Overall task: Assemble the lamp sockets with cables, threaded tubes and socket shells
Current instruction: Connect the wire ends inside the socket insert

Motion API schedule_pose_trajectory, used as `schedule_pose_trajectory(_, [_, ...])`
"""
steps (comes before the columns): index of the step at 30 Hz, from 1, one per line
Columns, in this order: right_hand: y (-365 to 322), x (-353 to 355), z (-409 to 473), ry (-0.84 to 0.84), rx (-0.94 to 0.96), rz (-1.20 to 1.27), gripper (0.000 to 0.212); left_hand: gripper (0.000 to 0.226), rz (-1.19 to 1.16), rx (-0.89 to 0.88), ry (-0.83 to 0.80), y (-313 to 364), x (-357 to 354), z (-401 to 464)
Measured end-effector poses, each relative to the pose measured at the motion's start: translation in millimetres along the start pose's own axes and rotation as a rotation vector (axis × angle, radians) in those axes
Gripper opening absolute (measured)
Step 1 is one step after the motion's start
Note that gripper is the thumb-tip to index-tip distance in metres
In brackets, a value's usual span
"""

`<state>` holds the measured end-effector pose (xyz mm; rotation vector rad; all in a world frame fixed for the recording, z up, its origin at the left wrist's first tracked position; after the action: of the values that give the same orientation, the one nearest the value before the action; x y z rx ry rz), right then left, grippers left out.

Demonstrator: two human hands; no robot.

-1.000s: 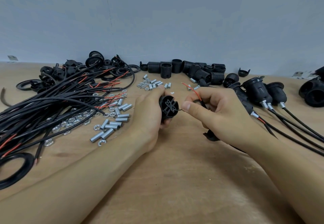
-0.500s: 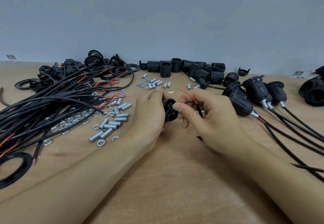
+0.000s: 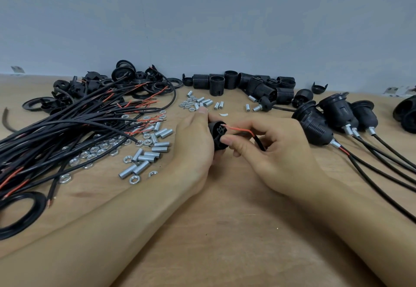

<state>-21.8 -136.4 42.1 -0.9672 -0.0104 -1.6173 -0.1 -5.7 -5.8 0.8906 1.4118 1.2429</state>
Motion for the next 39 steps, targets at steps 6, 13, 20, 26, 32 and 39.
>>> schedule_pose_trajectory(6, [-5, 0, 2, -0.045, 0.040, 0.018, 0.013, 0.044, -0.085, 0.086, 0.002, 1, 0, 0])
schedule_pose_trajectory(13, [-9, 5, 5, -0.038, 0.093, 0.007, 0.031, 0.063, -0.094, 0.072, -0.039, 5, -4, 0])
schedule_pose_trajectory(20, [3, 5, 1, -0.010, -0.076, 0.133, 0.042, 0.043, -0.029, 0.048, -0.084, 2, -3, 2])
schedule_pose_trajectory(26, [9, 5, 0, 0.002, -0.132, 0.086, 0.037, 0.036, -0.084, 0.071, -0.037, -2, 0, 5])
schedule_pose_trajectory(32, [11, 9, 2, 0.054, -0.189, 0.281, 0.022, 0.035, -0.073, 0.060, -0.068, 0, -1, 5])
schedule_pose_trajectory(39, [16, 8, 0, 0.042, -0.207, 0.305, 0.014, 0.034, -0.080, 0.046, -0.077, 1, -1, 4])
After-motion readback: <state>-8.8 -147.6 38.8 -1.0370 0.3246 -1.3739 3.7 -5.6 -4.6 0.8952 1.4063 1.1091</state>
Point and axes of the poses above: each hand's wrist, its own z-axis towards the middle knuckle, its own x-axis out of the back of the hand, y = z × x, the point moved 6 cm from there along z, towards the middle knuckle, and after that the axes turned 6 degrees about -y, right-handed, at the moved point
